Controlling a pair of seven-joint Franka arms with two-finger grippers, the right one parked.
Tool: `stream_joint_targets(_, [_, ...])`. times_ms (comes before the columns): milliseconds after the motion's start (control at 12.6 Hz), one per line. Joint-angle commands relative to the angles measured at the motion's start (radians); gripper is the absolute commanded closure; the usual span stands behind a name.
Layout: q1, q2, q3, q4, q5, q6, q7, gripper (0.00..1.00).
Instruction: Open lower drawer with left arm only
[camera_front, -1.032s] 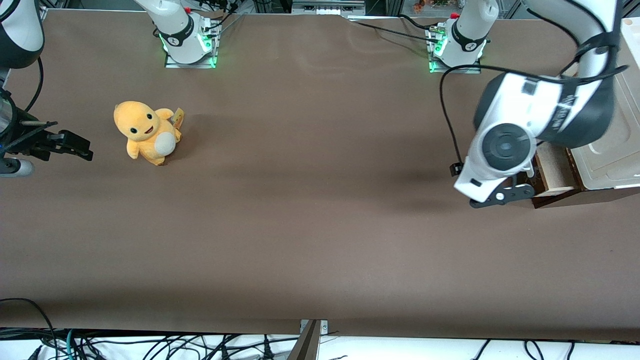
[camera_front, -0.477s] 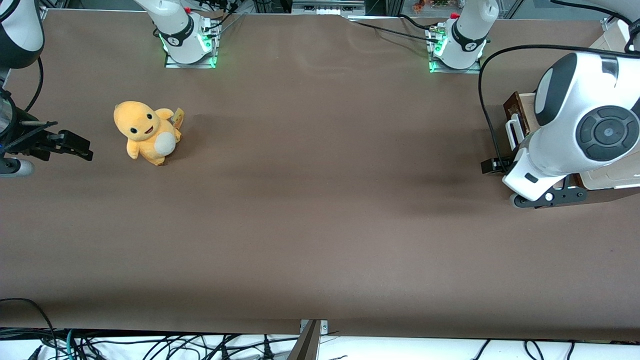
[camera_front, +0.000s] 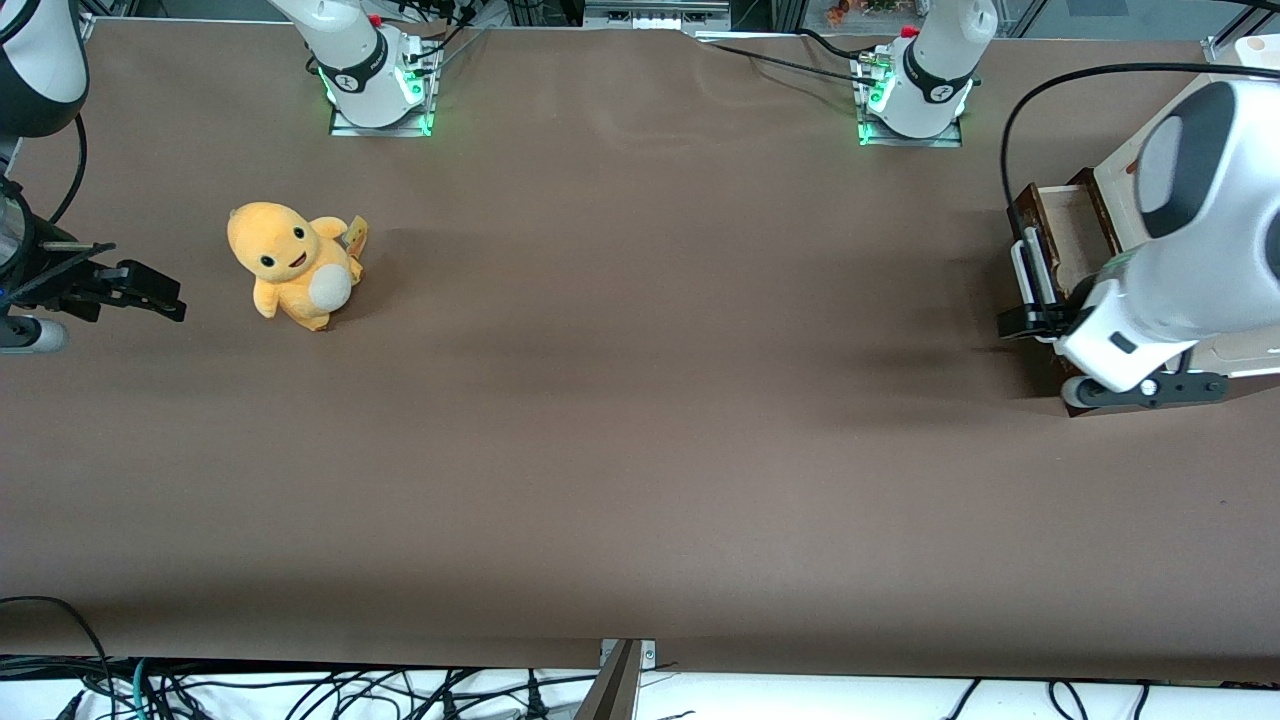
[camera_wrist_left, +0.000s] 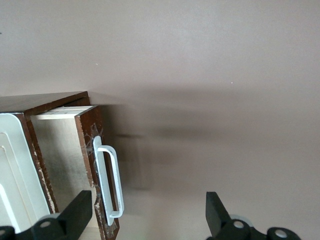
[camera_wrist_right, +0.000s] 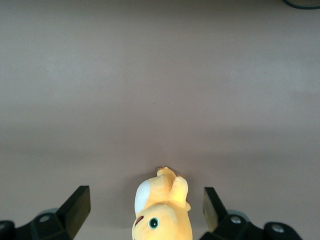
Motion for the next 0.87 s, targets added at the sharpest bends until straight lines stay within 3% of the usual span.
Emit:
stream_joint_targets(0, [0.004, -0.019, 0.042, 0.0, -0.067, -0.006, 0.077, 0.0])
stream_joint_targets(318, [0.026, -0.019, 0.054, -0.001, -0.075, 0.027, 0.158, 0.0])
stream_joint_targets(556, [0.034, -0.019, 0.086, -0.003, -0.144, 0.053, 0.16, 0.0])
stream_joint_targets(794, [0.034, -0.02, 0.091, -0.001, -0.141, 0.053, 0.243, 0.0])
